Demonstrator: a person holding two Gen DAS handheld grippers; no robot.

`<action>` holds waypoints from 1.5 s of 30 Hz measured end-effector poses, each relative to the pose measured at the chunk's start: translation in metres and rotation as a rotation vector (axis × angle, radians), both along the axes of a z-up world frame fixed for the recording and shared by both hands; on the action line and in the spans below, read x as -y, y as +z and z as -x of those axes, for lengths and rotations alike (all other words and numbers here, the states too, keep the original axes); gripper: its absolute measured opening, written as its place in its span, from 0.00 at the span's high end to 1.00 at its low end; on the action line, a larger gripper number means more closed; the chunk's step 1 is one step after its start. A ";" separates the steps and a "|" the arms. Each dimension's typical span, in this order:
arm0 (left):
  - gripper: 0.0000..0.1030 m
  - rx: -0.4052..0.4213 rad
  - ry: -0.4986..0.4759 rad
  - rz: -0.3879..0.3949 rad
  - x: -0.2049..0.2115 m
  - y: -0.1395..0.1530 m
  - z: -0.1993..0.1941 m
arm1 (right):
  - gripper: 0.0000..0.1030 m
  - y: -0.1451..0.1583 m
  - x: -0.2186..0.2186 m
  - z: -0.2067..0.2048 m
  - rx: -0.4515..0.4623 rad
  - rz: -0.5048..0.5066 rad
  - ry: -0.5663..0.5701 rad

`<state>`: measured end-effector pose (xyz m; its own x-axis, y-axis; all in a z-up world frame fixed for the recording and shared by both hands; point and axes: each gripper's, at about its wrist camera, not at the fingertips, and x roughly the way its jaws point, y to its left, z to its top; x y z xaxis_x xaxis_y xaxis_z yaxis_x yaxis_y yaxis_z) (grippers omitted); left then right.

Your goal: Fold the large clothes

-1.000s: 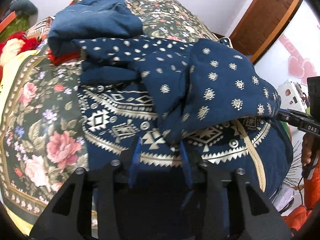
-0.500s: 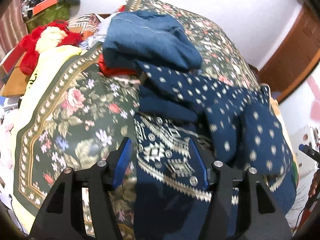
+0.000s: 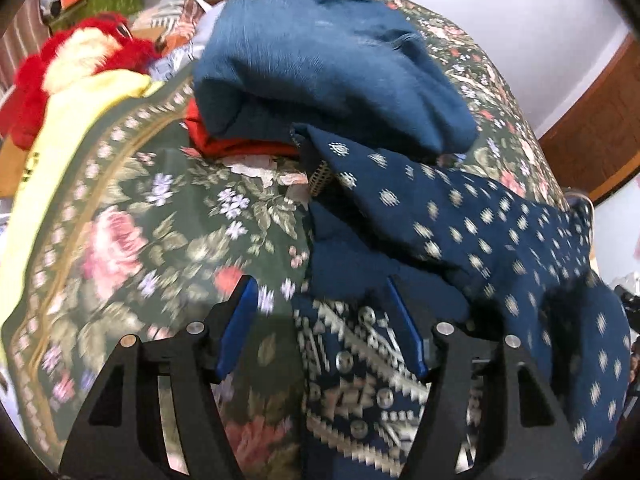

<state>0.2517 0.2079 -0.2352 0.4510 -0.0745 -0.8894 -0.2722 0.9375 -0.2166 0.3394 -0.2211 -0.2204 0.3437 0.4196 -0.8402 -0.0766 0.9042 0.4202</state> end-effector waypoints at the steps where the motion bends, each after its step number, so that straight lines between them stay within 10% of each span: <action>1: 0.38 -0.009 0.007 0.013 -0.003 -0.006 -0.007 | 0.32 -0.004 0.000 -0.006 -0.014 -0.005 -0.001; 19: 0.27 0.070 0.002 0.171 -0.007 -0.046 -0.086 | 0.33 -0.046 -0.036 -0.097 -0.002 -0.031 0.042; 26: 0.26 0.083 0.040 0.194 0.000 -0.053 -0.099 | 0.68 -0.048 -0.039 -0.103 0.005 -0.095 0.013; 33: 0.76 0.094 0.061 0.280 -0.005 -0.049 -0.083 | 0.87 -0.030 -0.046 -0.092 0.036 -0.139 0.018; 45: 0.84 0.224 -0.035 0.066 0.042 0.041 -0.035 | 0.90 0.054 -0.050 -0.041 0.214 -0.168 0.077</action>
